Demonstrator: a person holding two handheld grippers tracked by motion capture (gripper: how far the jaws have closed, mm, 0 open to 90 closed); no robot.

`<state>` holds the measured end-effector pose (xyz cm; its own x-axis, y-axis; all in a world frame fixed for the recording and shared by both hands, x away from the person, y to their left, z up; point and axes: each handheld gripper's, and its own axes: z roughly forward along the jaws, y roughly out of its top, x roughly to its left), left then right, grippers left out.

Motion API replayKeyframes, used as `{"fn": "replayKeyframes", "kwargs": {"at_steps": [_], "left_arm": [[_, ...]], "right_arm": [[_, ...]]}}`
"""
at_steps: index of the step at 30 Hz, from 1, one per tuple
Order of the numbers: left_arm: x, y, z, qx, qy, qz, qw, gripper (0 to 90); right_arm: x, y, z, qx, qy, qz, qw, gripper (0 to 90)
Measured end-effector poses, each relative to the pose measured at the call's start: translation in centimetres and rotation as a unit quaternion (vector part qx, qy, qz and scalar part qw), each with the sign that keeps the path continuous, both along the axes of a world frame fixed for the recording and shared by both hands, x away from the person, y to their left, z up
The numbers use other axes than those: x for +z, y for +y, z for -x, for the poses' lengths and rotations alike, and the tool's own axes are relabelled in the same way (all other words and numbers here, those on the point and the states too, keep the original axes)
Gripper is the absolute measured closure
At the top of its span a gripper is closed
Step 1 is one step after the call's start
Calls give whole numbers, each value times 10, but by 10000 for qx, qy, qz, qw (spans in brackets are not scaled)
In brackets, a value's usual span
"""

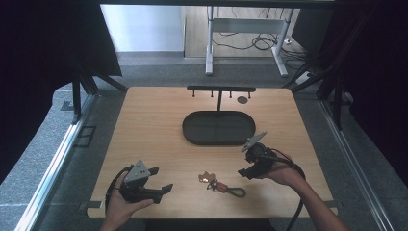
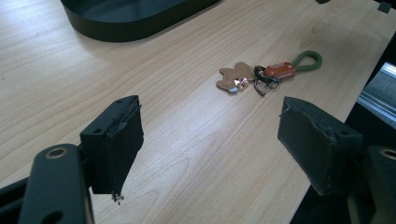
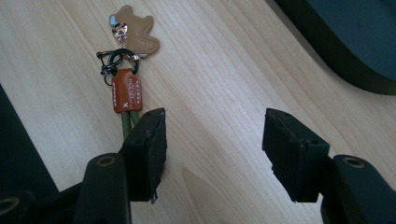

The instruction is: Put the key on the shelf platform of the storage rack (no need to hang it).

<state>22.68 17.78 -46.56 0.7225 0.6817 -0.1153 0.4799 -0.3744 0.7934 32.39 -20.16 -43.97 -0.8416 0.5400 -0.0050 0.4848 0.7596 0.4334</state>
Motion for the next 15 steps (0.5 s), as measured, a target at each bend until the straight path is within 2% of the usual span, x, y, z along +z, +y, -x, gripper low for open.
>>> {"fn": "replayKeyframes", "kwargs": {"at_steps": [15], "left_arm": [[1,-2,1,-19,4,-33,10000,223]], "right_arm": [[-12,17,1,205,125,146,9996,407]]}}
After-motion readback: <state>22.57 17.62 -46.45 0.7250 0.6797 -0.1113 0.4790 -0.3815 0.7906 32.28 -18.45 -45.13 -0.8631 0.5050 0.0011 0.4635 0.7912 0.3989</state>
